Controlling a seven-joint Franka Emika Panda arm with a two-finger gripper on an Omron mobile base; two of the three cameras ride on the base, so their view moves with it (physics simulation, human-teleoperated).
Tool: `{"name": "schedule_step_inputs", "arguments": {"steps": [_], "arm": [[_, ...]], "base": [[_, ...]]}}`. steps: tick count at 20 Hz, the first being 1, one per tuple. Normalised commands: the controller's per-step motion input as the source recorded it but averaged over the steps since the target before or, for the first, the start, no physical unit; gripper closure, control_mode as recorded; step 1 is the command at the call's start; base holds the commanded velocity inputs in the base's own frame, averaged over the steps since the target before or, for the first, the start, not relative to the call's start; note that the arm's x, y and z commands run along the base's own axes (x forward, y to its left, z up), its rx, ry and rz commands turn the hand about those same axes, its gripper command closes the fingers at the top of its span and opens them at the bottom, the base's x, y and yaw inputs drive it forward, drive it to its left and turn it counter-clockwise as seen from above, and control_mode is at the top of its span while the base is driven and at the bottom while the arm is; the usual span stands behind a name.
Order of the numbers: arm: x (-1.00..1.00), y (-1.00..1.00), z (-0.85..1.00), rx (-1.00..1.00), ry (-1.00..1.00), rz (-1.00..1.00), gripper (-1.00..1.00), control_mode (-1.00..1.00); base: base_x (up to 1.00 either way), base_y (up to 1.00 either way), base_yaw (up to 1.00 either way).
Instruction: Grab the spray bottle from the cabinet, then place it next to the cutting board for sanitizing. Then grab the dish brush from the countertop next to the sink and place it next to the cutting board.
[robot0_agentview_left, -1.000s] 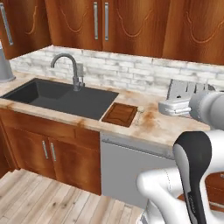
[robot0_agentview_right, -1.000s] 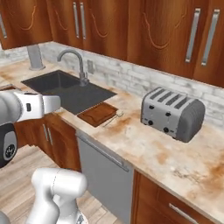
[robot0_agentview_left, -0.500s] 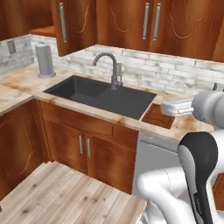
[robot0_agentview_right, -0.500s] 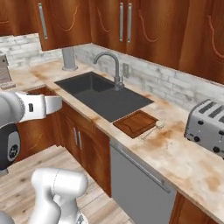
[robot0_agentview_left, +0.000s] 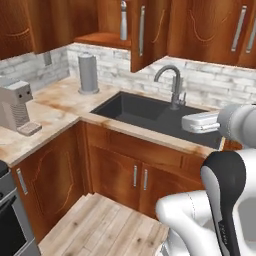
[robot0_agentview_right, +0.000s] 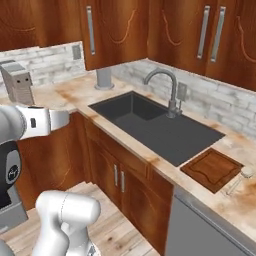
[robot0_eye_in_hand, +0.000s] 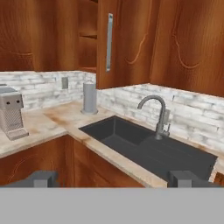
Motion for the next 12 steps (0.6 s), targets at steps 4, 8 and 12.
{"name": "schedule_step_inputs", "arguments": {"steps": [4, 8, 12], "arm": [[0.0, 0.0, 0.0, 0.0, 0.0, 0.0, -1.0, 1.0], [0.0, 0.0, 0.0, 0.0, 0.0, 0.0, -1.0, 1.0], [0.0, 0.0, 0.0, 0.0, 0.0, 0.0, -1.0, 1.0]], "base": [[0.47, 1.0, -0.01], [0.38, 0.82, -0.04], [0.43, 0.29, -0.03]]}}
